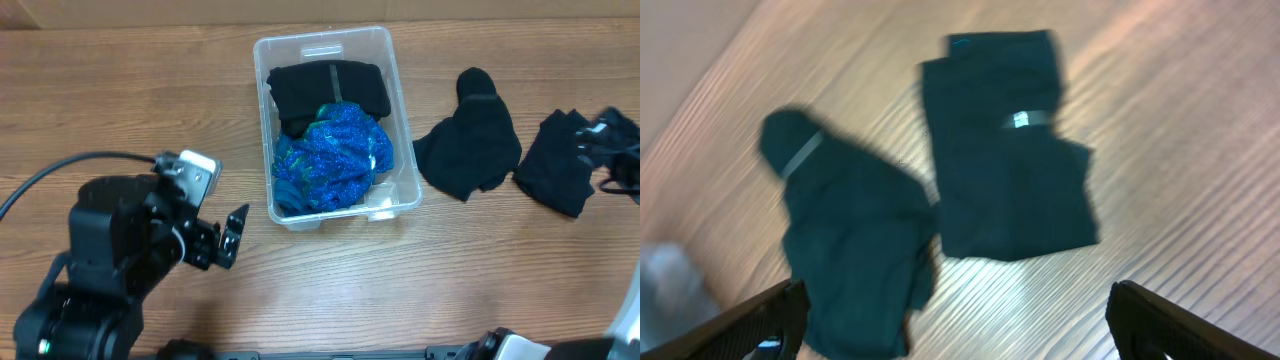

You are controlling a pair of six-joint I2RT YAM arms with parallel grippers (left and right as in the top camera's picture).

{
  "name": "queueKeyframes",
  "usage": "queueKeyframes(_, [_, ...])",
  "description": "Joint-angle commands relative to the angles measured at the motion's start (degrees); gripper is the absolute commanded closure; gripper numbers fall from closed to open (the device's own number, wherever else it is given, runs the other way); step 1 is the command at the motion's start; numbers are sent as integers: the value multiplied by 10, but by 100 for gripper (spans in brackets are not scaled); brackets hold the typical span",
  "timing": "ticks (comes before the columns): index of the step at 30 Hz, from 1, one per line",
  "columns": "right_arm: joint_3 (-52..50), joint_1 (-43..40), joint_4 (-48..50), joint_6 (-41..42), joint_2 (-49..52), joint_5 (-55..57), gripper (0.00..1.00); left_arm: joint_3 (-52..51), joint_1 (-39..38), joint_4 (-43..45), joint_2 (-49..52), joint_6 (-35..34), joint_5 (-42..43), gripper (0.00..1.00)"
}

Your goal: Pack container

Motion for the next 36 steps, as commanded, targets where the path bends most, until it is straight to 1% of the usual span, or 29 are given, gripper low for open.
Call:
queueKeyframes(1, [2,-58,24,1,66,-39,1,9,3,-12,-10,7,23,0])
queueKeyframes(3, [2,-73,47,-13,120,-40,1,8,3,-15,-7,7,23,0])
queueKeyframes(8, [2,-73,106,-40,226,-50,0,8,3,-15,-1,7,23,0])
queueKeyframes(12, [2,-72,143,-75,266,-61,0,8,3,-15,-1,7,23,0])
queueKeyframes(14, [2,-72,154,-76,283,-64,0,8,3,-15,-1,7,23,0])
queueKeyframes(18, [2,-70,173,-95,327,-111,1,8,3,-15,-1,7,23,0])
queueKeyframes(23, [2,-56,188,-97,367,-115,2,8,3,-15,-1,7,23,0])
queueKeyframes(25, [2,-53,191,-97,376,-114,5,8,3,-15,-1,7,23,0])
queueKeyframes(27, [2,-52,194,-96,379,-114,15,8,3,-15,-1,7,23,0])
queueKeyframes(28, [2,-52,196,-96,379,-114,29,8,3,-15,-1,7,23,0])
queueKeyframes(29, [2,-52,196,-92,379,-114,47,8,3,-15,-1,7,23,0])
queueKeyframes(31, [2,-52,198,-89,379,-114,63,8,3,-15,-1,7,23,0])
queueKeyframes(32, [2,-52,198,-89,379,-114,75,8,3,-15,-1,7,23,0])
queueKeyframes(34, [5,-52,193,-84,378,-114,91,8,3,-15,-1,7,23,0])
queueKeyframes(35, [11,-52,185,-76,378,-114,96,8,3,-15,-1,7,23,0])
queueKeyframes(36, [23,-52,174,-72,378,-115,96,8,3,-15,-1,7,23,0])
